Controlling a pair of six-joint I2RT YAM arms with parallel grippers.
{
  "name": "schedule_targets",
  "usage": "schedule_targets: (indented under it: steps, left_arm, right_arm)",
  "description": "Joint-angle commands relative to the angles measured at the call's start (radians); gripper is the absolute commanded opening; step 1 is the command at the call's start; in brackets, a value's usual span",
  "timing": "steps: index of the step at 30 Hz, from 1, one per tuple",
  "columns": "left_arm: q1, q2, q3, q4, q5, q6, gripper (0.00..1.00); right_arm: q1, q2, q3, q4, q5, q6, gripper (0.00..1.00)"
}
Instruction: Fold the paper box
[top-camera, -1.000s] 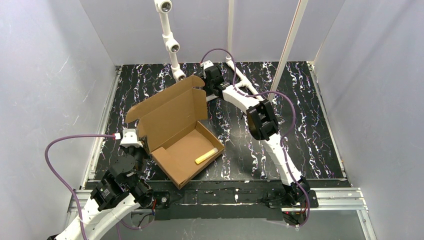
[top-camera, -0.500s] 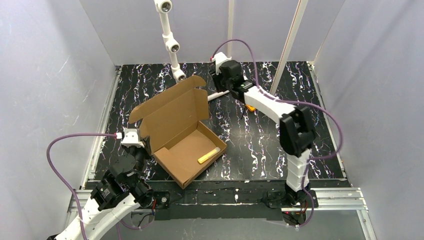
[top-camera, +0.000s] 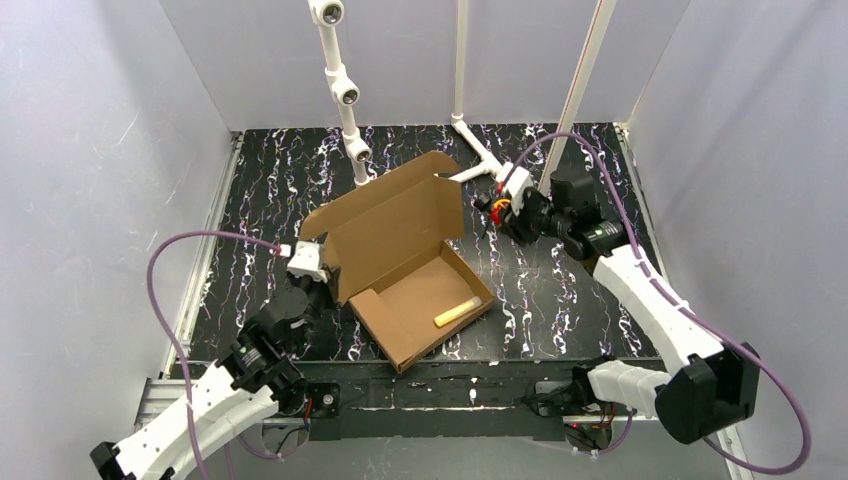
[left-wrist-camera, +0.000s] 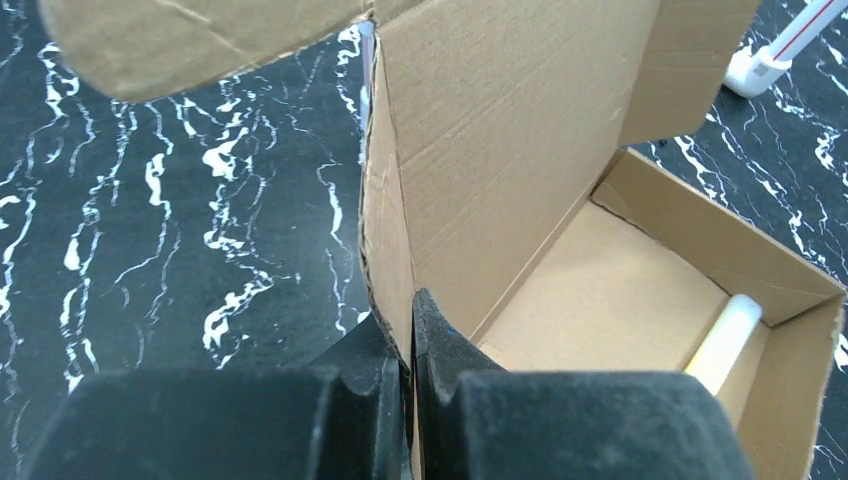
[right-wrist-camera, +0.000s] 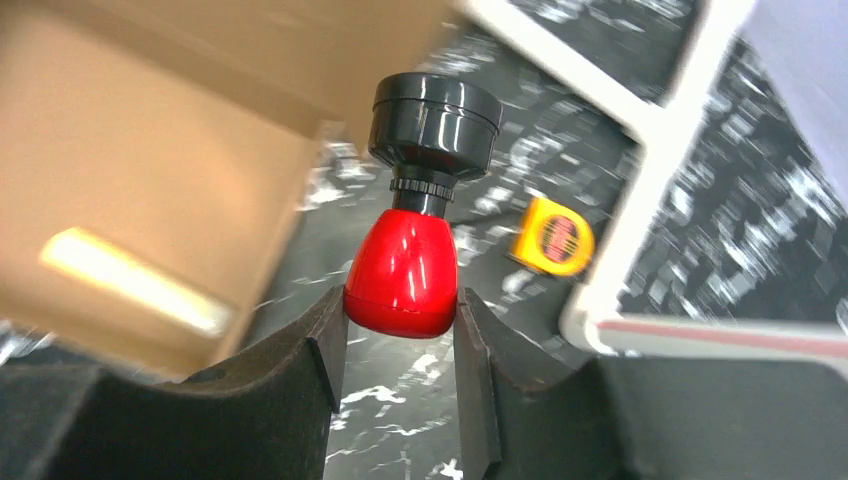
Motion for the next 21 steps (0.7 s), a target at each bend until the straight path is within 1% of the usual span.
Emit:
schedule_targets:
  steps: [1, 2, 4, 7, 10, 11, 14, 15, 16, 18, 21]
  left_arm:
    - [0.001, 0.135, -0.011, 0.195, 0.049, 0.048, 0.00]
    - [0.001, 0.165, -0.010, 0.226, 0.048, 0.059, 0.00]
    - [0.003, 0.223, -0.002, 0.260, 0.043, 0.073, 0.00]
    - [0.004, 0.288, 0.010, 0.303, 0.043, 0.101, 0.00]
    - [0.006, 0.314, 0.013, 0.336, 0.048, 0.117, 0.00]
    - [0.006, 0.320, 0.014, 0.344, 0.048, 0.121, 0.00]
    - [0.008, 0.336, 0.018, 0.360, 0.051, 0.125, 0.00]
    - [0.011, 0.344, 0.018, 0.365, 0.053, 0.124, 0.00]
    - [0.012, 0.353, 0.019, 0.371, 0.056, 0.122, 0.00]
    - [0.014, 0.375, 0.024, 0.380, 0.064, 0.116, 0.00]
    - [0.017, 0.416, 0.036, 0.381, 0.070, 0.102, 0.01]
  right_arm:
    - [0.027, -0.026, -0.050, -0.212, -0.474, -0.290, 0.01]
    - [0.048, -0.011, -0.054, -0.215, -0.480, -0.306, 0.01]
    - [0.107, 0.031, -0.048, -0.204, -0.444, -0.319, 0.01]
    - [0.163, 0.103, -0.023, -0.192, -0.398, -0.336, 0.01]
    - [0.187, 0.169, -0.010, -0.166, -0.347, -0.320, 0.07]
    - [0.189, 0.185, -0.009, -0.156, -0.338, -0.303, 0.12]
    - [0.188, 0.203, -0.019, -0.136, -0.314, -0.279, 0.48]
    - [0.189, 0.197, -0.023, -0.138, -0.309, -0.276, 0.59]
    - [0.189, 0.186, -0.027, -0.143, -0.312, -0.277, 0.66]
    - [0.188, 0.154, -0.043, -0.154, -0.336, -0.295, 0.80]
    - [0.185, 0.123, -0.065, -0.180, -0.380, -0.327, 0.88]
